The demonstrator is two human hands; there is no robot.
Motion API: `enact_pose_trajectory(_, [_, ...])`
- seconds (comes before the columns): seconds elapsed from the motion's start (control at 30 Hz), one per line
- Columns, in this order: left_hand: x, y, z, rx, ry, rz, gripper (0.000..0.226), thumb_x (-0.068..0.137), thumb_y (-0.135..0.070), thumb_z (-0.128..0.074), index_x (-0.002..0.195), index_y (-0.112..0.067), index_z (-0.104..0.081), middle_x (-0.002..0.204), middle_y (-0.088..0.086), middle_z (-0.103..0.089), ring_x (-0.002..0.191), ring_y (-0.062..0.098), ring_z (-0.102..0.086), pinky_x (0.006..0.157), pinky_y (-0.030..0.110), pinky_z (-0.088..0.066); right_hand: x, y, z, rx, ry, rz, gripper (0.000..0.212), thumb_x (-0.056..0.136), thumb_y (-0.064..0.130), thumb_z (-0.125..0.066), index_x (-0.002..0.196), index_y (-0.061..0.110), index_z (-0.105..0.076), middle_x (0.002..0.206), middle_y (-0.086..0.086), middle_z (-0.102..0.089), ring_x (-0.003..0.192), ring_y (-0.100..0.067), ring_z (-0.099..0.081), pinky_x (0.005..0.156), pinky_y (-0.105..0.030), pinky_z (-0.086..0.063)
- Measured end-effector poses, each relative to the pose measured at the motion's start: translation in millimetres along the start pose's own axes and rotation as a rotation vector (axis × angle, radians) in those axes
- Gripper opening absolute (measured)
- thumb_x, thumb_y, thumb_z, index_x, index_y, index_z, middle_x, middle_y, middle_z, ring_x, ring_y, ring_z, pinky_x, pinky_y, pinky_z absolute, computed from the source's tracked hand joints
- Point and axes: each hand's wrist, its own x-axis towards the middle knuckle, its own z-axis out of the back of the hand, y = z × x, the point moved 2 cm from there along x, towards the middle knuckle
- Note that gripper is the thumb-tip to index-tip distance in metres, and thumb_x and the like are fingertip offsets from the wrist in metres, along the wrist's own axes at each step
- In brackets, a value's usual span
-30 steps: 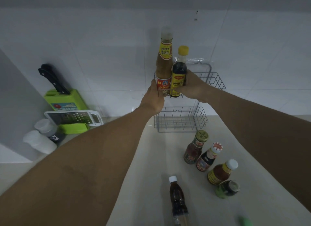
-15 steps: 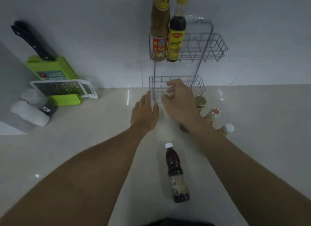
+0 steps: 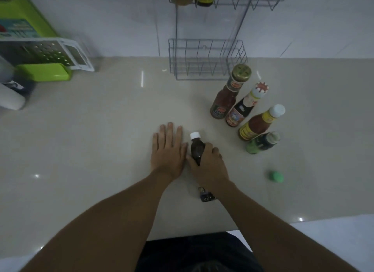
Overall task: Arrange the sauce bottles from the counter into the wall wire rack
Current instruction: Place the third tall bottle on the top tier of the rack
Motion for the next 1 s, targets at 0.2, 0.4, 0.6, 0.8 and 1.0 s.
enact_pose_trajectory(0.2, [1,-3,14,0.034,0.116,-0.001,0.064,0.105,-0.048,-0.009,0.160,-0.023,0.014,0.168,0.012,0.016,0.155,0.033,0.015,0.124,0.047,0.008,2,1,3,0.126,-0.012,0.027,0.056,0.094,0.044,-0.061,0.133,0.008,-0.043,0.116,-0.014,-0.053,0.098,-0.032,-0.057,0.079,-0.036,-0.047])
enact_pose_trajectory(0.4, [26,5,72,-0.049,0.146,-0.054,0.063,0.106,-0.035,-0.029,0.161,-0.018,-0.005,0.155,0.012,-0.030,0.138,0.032,-0.034,0.112,0.041,-0.033,19,43,41,0.490,-0.042,0.167,0.053,0.089,0.033,-0.070,0.134,0.017,-0.046,0.113,-0.001,-0.058,0.098,-0.016,-0.058,0.078,-0.024,-0.044])
enact_pose_trajectory(0.6, [79,4,154,-0.259,0.018,0.012,0.061,0.107,-0.031,-0.026,0.161,-0.011,-0.006,0.157,0.013,-0.028,0.140,0.033,-0.036,0.113,0.045,-0.036,50,120,128,0.747,-0.181,0.396,0.044,0.096,0.014,-0.063,0.134,0.011,-0.040,0.100,0.013,-0.056,0.083,0.015,-0.058,0.067,-0.004,-0.045])
enact_pose_trajectory(0.8, [127,-16,251,-0.420,-0.292,0.000,0.061,0.107,-0.039,-0.025,0.161,-0.016,-0.005,0.160,0.012,-0.026,0.141,0.032,-0.039,0.112,0.047,-0.039,89,173,236,0.834,-0.374,0.586,0.042,0.099,0.006,-0.054,0.134,0.006,-0.032,0.104,0.007,-0.051,0.087,0.005,-0.058,0.074,-0.016,-0.053])
enact_pose_trajectory(1.0, [163,-30,298,-0.634,-0.450,-0.061,0.058,0.108,-0.030,-0.029,0.160,-0.013,-0.011,0.156,0.015,-0.034,0.133,0.035,-0.047,0.108,0.048,-0.043,130,189,323,0.794,-0.549,0.678,0.043,0.095,0.002,-0.046,0.134,0.004,-0.027,0.099,0.003,-0.049,0.084,-0.011,-0.058,0.072,-0.030,-0.057])
